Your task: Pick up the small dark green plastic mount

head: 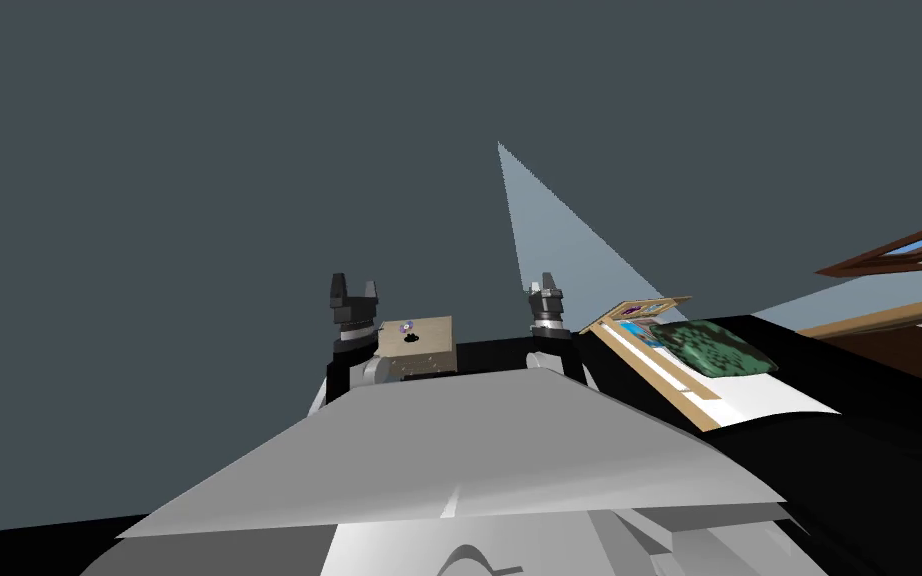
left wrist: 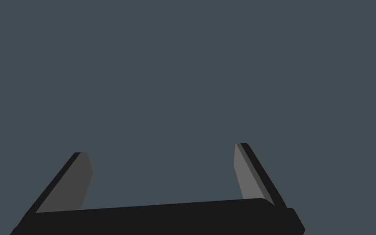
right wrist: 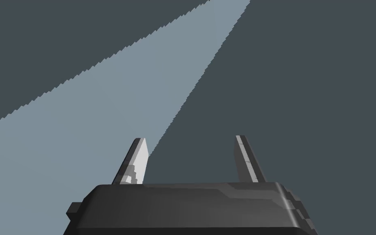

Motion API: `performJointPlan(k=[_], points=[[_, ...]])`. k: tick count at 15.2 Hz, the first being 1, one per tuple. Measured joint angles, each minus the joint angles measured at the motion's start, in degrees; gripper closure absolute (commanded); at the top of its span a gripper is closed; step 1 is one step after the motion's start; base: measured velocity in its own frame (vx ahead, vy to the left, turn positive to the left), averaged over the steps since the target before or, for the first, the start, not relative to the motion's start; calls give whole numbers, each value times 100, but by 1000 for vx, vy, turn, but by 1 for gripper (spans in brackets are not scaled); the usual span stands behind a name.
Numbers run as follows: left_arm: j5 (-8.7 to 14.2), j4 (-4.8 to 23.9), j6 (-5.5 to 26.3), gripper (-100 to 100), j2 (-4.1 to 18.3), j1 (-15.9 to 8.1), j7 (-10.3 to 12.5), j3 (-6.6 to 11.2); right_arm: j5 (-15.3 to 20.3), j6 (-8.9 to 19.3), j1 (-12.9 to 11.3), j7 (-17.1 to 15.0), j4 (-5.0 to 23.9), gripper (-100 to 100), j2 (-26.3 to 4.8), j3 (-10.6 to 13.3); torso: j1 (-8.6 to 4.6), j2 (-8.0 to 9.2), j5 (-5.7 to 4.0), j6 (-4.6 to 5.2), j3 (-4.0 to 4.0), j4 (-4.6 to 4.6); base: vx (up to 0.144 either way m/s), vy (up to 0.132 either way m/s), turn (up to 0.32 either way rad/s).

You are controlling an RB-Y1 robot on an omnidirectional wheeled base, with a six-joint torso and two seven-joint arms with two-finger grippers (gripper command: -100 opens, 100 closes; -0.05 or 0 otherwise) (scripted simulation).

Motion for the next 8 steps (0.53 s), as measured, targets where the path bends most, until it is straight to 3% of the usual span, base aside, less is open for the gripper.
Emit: performJointPlan(k=[8], points=[[104, 915, 648, -100, 462, -446, -18, 85, 0, 0, 0, 0, 0, 0, 0, 0, 0, 1, 0, 0, 0, 0, -17, 32, -84]])
